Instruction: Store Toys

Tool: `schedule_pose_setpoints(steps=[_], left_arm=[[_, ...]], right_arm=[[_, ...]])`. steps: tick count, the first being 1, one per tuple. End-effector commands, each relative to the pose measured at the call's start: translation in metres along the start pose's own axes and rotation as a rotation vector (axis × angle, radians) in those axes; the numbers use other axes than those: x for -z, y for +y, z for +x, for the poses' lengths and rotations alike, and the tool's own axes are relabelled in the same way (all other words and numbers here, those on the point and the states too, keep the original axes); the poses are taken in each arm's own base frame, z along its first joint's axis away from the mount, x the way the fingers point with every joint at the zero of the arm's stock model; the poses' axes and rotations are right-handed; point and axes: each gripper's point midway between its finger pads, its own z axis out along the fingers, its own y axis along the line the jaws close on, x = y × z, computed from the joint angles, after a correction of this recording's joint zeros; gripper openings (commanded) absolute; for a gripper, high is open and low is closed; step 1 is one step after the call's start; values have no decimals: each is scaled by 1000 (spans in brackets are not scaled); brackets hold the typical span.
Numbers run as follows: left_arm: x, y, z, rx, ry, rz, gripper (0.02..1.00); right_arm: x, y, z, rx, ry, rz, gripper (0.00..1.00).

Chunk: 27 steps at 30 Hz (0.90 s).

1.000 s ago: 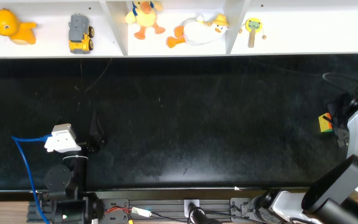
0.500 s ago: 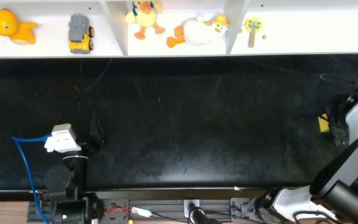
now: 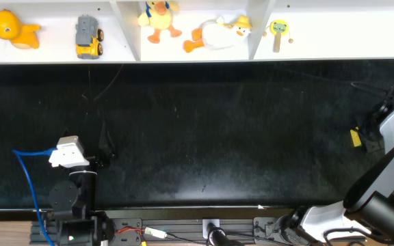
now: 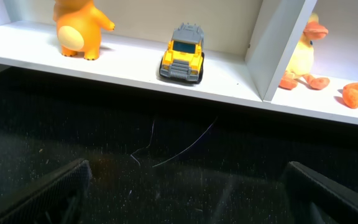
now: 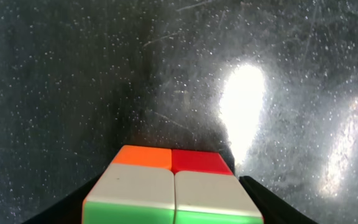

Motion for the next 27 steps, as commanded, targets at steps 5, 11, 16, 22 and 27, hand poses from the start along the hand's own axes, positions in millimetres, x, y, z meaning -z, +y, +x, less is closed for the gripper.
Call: schedule_pose_setpoints(steps=[5, 11, 16, 22, 27], left_arm=[[0, 0, 1, 6, -8, -3, 998], [0, 0, 1, 6, -8, -3, 996], [0, 0, 1, 6, -8, -3, 998], [0, 0, 1, 6, -8, -3, 996], [0, 0, 1, 6, -8, -3, 998]], right_arm=[[0, 0, -4, -7, -15, 7, 540], [11, 11, -5, 33, 21, -39, 373], [54, 30, -31, 98, 10, -98, 53], [130, 55, -68, 291, -154, -215, 47], [156, 73, -63, 469, -317, -328, 47]])
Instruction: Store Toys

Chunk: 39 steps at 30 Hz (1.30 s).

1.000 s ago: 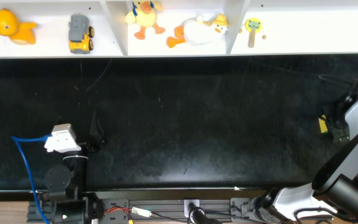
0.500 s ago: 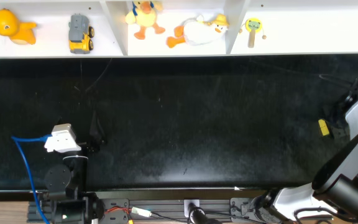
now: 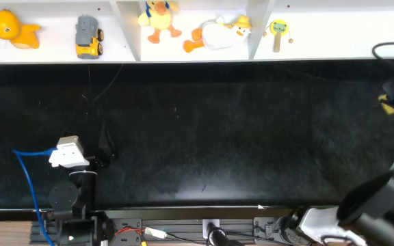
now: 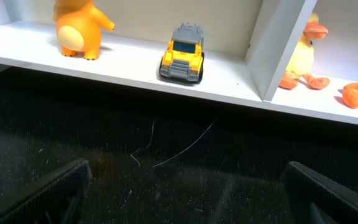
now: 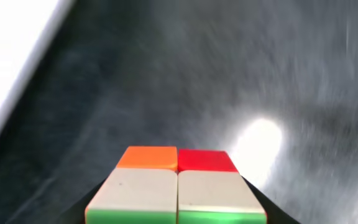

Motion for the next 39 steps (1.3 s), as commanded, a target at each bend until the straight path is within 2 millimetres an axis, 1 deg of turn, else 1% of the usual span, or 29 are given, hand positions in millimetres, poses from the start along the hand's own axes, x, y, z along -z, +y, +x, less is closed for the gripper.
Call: schedule_pose_setpoints(steps=[1, 3, 5, 6, 9, 12, 14, 16, 19, 21, 24, 27, 29, 33, 39], left_arm=[[0, 0, 1, 6, -8, -3, 998], [0, 0, 1, 6, -8, -3, 998], [0, 0, 1, 6, -8, -3, 998], [0, 0, 1, 6, -8, -3, 998], [0, 0, 1, 6, -8, -3, 998], [0, 0, 1, 6, -8, -3, 998], [0, 0, 1, 6, -8, -3, 998], [0, 0, 1, 6, -8, -3, 998], [0, 0, 1, 6, -8, -3, 998], [0, 0, 1, 6, -8, -3, 998], [0, 0, 1, 6, -8, -3, 998], [0, 0, 1, 6, -8, -3, 996], [0, 0, 1, 6, -8, -3, 996], [0, 0, 1, 6, -8, -3, 998], [0, 0, 1, 6, -8, -3, 998]], right_arm=[[27, 23, 4, 223, -123, -125, 47], [29, 33, 12, 271, -186, -208, 47], [32, 40, 15, 305, -261, -274, 47], [33, 47, 16, 347, -301, -317, 47], [33, 80, 19, 522, -443, -502, 45], [34, 104, 13, 555, -563, -631, 45], [28, 111, 3, 530, -616, -652, 45], [17, 117, -4, 518, -650, -661, 45], [-2, 130, -8, 529, -694, -679, 47], [-10, 137, -9, 537, -724, -692, 45], [-15, 152, -11, 555, -800, -721, 45], [-14, 166, -12, 569, -877, -754, 45], [-16, 176, -12, 574, -905, -766, 45], [-32, 187, -15, 564, -901, -744, 47], [-45, 199, -27, 562, -896, -743, 47]])
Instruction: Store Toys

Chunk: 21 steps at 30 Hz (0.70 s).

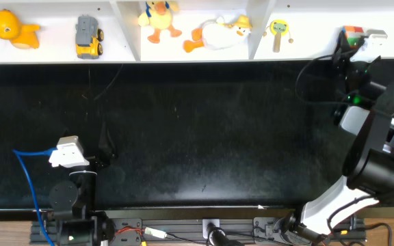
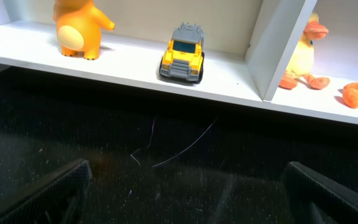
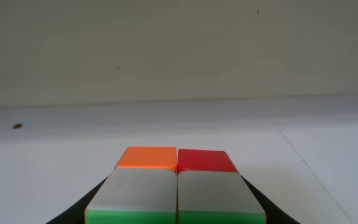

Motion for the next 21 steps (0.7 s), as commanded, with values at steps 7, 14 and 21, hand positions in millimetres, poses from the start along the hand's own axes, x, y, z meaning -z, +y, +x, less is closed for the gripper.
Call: schedule_pose_setpoints(steps=[7, 14, 21], left_arm=[[0, 0, 1, 6, -8, -3, 996], [0, 0, 1, 6, -8, -3, 998], [0, 0, 1, 6, -8, -3, 998]], right_arm=[[-30, -14, -10, 22, 2, 18, 45], [-37, -10, 2, 12, 31, -3, 47], [-36, -7, 22, -15, 113, -10, 476]])
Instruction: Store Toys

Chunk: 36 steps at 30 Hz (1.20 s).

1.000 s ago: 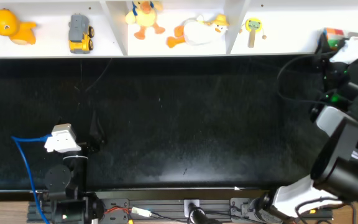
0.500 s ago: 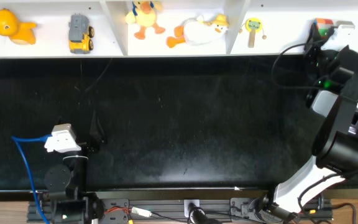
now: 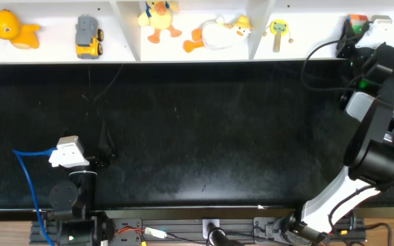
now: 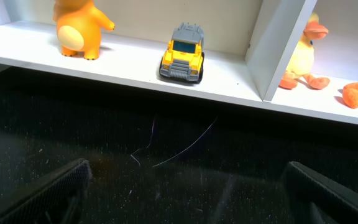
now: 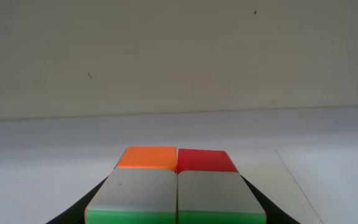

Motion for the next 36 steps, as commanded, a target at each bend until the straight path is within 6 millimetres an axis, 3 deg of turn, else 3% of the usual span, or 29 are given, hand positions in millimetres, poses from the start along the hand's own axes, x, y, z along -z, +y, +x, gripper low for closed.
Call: schedule_pose_setpoints(steps=[1, 6, 8, 10, 11, 12, 18, 25, 31, 36], left_arm=[[0, 0, 1, 6, -8, -3, 998], [0, 0, 1, 6, -8, -3, 998], [0, 0, 1, 6, -8, -3, 996], [0, 0, 1, 6, -8, -3, 998], [0, 0, 1, 6, -8, -3, 996], [0, 0, 1, 6, -8, -3, 998], [0, 0, 1, 6, -8, -3, 996], [0, 0, 1, 6, -8, -3, 998], [0, 0, 1, 6, -8, -3, 998], [0, 0, 1, 6, -8, -3, 998]], right_arm=[[-3, 6, 24, -26, 77, -15, 498], [1, 5, 30, -44, 139, 0, 568], [5, 0, 29, -48, 164, 35, 702], [10, -6, 28, -53, 196, 77, 755], [13, -7, 28, -56, 212, 83, 833], [16, -6, 28, -61, 229, 83, 998], [40, 4, 16, -87, 328, 77, 996], [96, 20, -27, -76, 428, 138, 996], [156, 54, -55, -29, 506, 82, 996], [203, 100, -90, 82, 468, -38, 996]])
